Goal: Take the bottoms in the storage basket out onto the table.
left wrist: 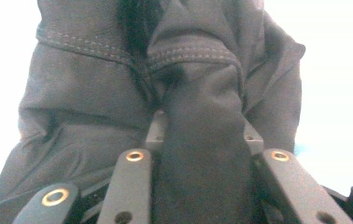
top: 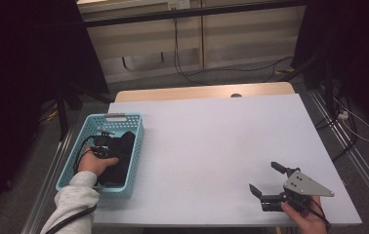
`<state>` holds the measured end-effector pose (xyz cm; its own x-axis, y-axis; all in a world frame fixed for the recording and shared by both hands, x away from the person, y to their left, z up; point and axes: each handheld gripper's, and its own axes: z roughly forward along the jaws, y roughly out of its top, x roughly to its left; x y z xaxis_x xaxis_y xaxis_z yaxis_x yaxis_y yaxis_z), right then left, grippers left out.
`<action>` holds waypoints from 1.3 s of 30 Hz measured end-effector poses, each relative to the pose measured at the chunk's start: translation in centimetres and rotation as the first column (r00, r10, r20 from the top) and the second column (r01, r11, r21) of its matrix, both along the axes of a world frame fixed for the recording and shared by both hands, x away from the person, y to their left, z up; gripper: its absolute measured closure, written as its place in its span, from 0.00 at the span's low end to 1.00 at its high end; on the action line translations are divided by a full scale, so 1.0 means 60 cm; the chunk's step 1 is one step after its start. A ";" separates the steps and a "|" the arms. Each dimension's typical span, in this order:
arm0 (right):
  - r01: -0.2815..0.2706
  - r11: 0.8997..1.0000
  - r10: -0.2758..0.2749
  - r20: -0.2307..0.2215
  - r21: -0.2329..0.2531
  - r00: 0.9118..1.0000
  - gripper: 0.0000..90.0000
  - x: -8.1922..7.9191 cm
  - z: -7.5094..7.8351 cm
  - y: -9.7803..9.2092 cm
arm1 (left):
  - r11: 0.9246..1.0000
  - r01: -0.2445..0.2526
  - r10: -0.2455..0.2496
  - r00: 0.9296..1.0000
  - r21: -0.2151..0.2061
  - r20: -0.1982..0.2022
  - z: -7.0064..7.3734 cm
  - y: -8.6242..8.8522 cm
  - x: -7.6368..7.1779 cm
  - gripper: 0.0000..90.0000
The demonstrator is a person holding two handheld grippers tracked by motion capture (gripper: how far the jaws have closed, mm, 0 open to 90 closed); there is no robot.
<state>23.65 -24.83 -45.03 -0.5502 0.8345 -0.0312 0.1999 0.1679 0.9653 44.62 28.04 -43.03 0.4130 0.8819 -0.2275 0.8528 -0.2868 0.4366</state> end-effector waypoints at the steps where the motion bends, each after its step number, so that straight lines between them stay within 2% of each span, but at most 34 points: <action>1: 0.000 1.000 0.000 -0.001 0.000 1.000 0.01 0.000 0.000 0.000 | 1.000 -0.005 0.005 1.000 0.002 -0.001 0.001 0.000 0.000 0.77; 6: 0.004 1.000 -0.004 -0.002 0.004 1.000 0.01 0.001 0.000 0.000 | 0.996 0.024 -0.023 1.000 0.086 -0.007 0.013 -0.015 0.004 0.79; 10: 0.006 1.000 -0.006 -0.001 0.008 1.000 0.01 0.000 0.000 -0.001 | 0.997 0.003 -0.001 1.000 0.081 -0.018 0.030 -0.010 0.008 0.81; 12: 0.011 1.000 -0.011 0.001 0.008 1.000 0.01 0.000 0.000 -0.003 | 0.998 -0.017 0.018 1.000 0.063 -0.010 0.044 -0.002 0.009 0.82; 14: 0.015 1.000 -0.015 0.002 0.009 1.000 0.01 0.000 0.000 -0.005 | 0.999 -0.028 0.028 1.000 0.045 0.001 0.063 0.006 0.011 0.82; 19: 0.019 1.000 -0.020 0.004 0.014 1.000 0.01 -0.001 0.000 -0.007 | 0.998 -0.048 0.046 0.998 0.043 0.040 0.118 0.018 0.015 0.82; 24: 0.015 1.000 -0.015 0.004 0.014 1.000 0.01 -0.001 0.001 -0.004 | 0.999 -0.045 0.043 0.996 0.030 0.076 0.167 0.021 0.016 0.83; 31: 0.017 1.000 -0.017 0.003 0.016 1.000 0.01 0.000 0.000 -0.004 | 0.999 -0.052 0.051 0.994 0.010 0.102 0.223 0.020 0.019 0.83; 35: 0.016 1.000 -0.016 0.001 0.017 1.000 0.01 0.000 0.000 -0.004 | 0.999 -0.044 0.045 0.990 -0.011 0.130 0.250 0.011 0.019 0.83; 39: 0.016 1.000 -0.016 0.001 0.018 1.000 0.01 0.000 0.001 -0.004 | 0.999 -0.019 0.023 0.990 -0.028 0.141 0.269 -0.006 0.019 0.83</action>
